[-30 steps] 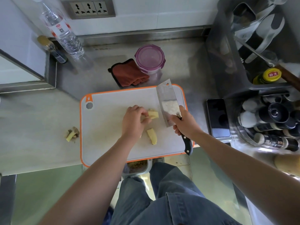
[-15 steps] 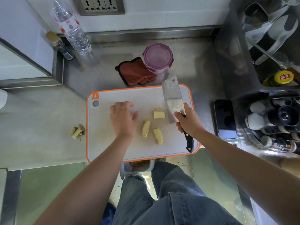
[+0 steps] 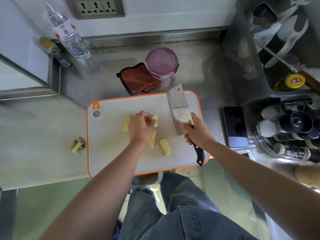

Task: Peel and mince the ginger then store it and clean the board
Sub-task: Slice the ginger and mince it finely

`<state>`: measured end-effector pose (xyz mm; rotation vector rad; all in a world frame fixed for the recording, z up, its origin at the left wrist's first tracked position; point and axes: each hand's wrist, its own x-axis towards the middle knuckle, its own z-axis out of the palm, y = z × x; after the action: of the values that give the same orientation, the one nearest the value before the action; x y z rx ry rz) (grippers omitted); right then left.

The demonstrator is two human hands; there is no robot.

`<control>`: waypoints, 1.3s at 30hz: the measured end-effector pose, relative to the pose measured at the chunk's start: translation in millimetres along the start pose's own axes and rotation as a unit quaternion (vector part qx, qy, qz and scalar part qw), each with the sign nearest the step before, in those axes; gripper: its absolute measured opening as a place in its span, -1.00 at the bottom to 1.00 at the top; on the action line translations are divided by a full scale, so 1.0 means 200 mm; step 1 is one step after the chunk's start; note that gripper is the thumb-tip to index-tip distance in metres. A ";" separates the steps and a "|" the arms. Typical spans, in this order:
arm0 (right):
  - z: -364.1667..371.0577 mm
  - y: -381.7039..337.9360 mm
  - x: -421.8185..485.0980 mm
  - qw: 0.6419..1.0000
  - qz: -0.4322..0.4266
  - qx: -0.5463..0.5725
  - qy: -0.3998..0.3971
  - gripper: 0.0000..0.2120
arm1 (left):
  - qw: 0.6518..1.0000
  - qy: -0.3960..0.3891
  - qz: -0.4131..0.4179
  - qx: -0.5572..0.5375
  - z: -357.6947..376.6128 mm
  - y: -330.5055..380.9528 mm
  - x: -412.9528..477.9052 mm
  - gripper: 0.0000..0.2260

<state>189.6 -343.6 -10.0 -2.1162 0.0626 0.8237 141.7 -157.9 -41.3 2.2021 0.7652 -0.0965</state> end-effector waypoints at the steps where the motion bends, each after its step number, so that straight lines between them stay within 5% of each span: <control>1: 0.01 -0.01 0.00 1.000 -0.002 -0.002 -0.001 -0.90 | 1.000 0.017 -0.020 0.006 -0.03 -0.02 0.00 -0.89; 11: 0.06 -0.08 -0.01 1.000 -0.018 -0.010 -0.023 -0.88 | 0.978 0.124 -0.066 0.154 -0.17 -0.16 0.00 -0.77; 14: 0.06 -0.07 -0.01 1.000 -0.014 -0.016 -0.021 -0.89 | 0.980 0.151 0.001 0.130 -0.17 -0.13 -0.04 -0.75; 19: 0.07 -0.05 -0.02 1.000 -0.009 -0.020 -0.015 -0.90 | 0.984 -0.002 0.102 0.143 -0.10 -0.08 -0.18 -0.70; 32: 0.07 0.00 -0.08 0.999 -0.015 -0.028 -0.020 -0.88 | 0.991 -0.066 -0.074 0.091 0.00 0.00 -0.26 -0.89; 39: 0.04 0.02 -0.10 1.000 -0.017 -0.019 -0.014 -0.89 | 0.990 -0.003 -0.139 0.028 -0.08 -0.09 -0.26 -0.82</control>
<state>168.4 -345.3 -5.2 -2.1339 -0.0042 0.8396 85.6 -163.3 -26.5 2.1344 1.0737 -0.2666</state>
